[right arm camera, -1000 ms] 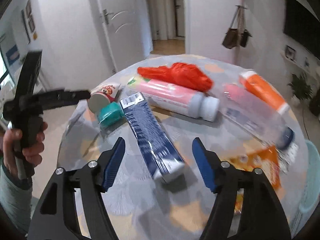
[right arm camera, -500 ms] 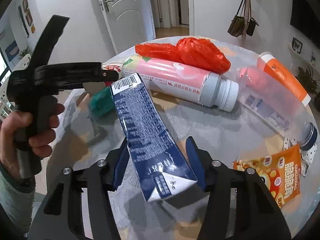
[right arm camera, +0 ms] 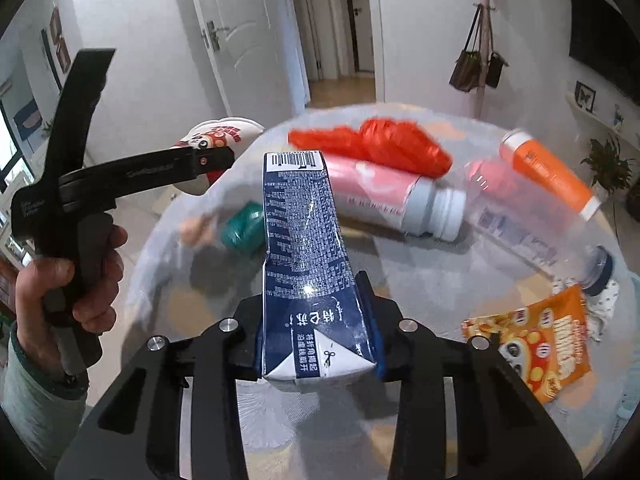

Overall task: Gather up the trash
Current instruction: 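Grasp the red-white paper cup with the left tool while the right tool grasps the blue carton, then carry the cup and carton to the blue basket and release both, then move both tools back over the table toward the snack bag and teal cloth, then grasp the teal cloth with the left tool while the right tool grasps the orange snack bag, then carry the teal cloth and orange snack bag to the basket and release both, then return both tools to the table toward the red bag and bottle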

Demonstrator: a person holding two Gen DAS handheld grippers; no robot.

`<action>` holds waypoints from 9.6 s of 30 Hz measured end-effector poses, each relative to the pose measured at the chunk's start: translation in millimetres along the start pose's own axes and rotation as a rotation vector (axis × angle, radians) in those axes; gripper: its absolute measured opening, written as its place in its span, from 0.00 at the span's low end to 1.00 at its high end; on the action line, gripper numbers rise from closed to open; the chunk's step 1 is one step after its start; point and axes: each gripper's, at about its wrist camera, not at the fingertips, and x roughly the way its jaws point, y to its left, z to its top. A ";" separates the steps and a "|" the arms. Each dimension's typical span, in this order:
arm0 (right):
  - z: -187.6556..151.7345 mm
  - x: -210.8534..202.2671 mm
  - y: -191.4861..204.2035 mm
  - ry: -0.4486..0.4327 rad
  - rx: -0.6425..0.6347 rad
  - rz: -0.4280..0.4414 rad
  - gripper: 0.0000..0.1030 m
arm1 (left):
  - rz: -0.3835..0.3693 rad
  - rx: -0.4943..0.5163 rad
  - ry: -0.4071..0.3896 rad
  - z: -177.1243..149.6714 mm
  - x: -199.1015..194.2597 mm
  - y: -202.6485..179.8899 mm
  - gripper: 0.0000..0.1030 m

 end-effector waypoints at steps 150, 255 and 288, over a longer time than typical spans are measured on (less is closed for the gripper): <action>-35.1 -15.7 -77.6 -0.024 0.425 -0.323 0.05 | -0.151 0.168 0.032 -58.4 18.5 -43.0 0.36; -144.3 -171.4 -388.2 -0.232 0.865 -0.611 0.59 | -0.718 0.516 0.186 -56.6 98.2 -429.6 0.76; 3.1 -40.6 -200.3 -0.118 0.403 -0.309 0.67 | -0.192 0.231 0.105 45.0 95.5 -124.5 0.85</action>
